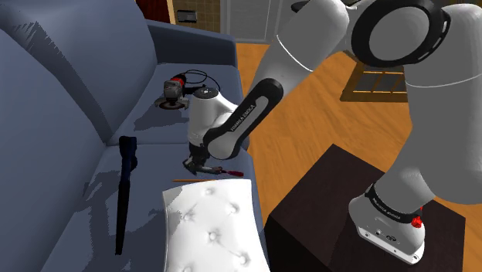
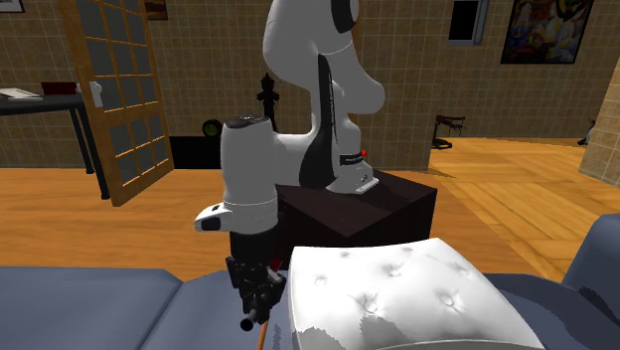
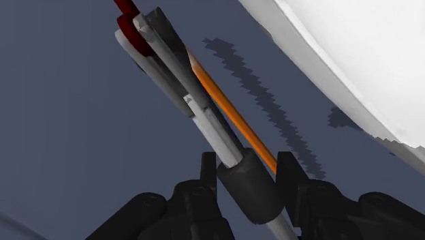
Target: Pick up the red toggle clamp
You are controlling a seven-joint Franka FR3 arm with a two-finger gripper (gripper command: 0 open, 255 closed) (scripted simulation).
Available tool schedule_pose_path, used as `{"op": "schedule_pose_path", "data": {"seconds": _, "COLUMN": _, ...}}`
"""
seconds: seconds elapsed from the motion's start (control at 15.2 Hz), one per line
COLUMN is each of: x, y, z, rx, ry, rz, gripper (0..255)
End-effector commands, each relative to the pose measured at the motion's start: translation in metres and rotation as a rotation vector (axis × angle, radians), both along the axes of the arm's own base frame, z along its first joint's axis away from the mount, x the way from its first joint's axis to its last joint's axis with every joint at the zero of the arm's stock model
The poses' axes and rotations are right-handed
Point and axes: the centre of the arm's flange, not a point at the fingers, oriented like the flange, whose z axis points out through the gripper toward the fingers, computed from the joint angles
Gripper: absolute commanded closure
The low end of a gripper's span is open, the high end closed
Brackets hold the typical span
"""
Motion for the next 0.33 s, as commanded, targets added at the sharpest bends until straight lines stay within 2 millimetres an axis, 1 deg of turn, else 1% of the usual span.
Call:
{"op": "schedule_pose_path", "data": {"seconds": 0.0, "x": 0.001, "y": -0.001, "z": 0.011, "rx": 0.0, "ry": 0.0, "rz": 0.0, "gripper": 255}}
{"op": "schedule_pose_path", "data": {"seconds": 0.13, "x": 0.001, "y": -0.001, "z": 0.022, "rx": 0.0, "ry": 0.0, "rz": 0.0, "gripper": 255}}
{"op": "schedule_pose_path", "data": {"seconds": 0.26, "x": 0.001, "y": -0.001, "z": 0.023, "rx": 0.0, "ry": 0.0, "rz": 0.0, "gripper": 255}}
